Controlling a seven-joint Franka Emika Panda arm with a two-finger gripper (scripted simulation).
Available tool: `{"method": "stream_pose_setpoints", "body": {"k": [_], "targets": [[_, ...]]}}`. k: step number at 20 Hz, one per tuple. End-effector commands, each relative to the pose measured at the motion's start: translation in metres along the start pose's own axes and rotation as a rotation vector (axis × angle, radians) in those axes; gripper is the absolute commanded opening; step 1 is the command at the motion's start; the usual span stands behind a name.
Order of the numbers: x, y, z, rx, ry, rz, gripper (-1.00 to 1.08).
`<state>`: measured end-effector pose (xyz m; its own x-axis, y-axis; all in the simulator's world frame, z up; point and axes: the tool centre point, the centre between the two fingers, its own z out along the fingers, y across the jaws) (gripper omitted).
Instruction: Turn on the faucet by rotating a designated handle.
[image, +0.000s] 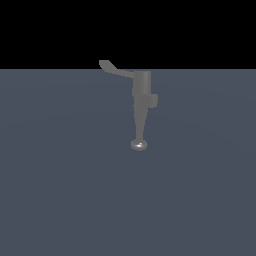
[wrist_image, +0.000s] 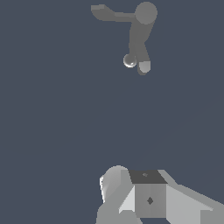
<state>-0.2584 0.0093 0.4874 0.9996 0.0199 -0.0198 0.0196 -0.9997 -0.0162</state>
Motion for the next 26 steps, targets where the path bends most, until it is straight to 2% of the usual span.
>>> {"method": "stream_pose_setpoints", "body": {"k": [1,11,18,26], "targets": [[0.000,0.000,0.000,0.000,0.000,0.000,-1.00],[0.002,-0.004,0.008,0.034,-0.037,-0.013,-1.00],[0.006,-0.004,0.008,0.028,-0.034,0.006,-1.00],[0.026,-0.005,0.010,0.009,-0.032,0.103,-1.00]]}}
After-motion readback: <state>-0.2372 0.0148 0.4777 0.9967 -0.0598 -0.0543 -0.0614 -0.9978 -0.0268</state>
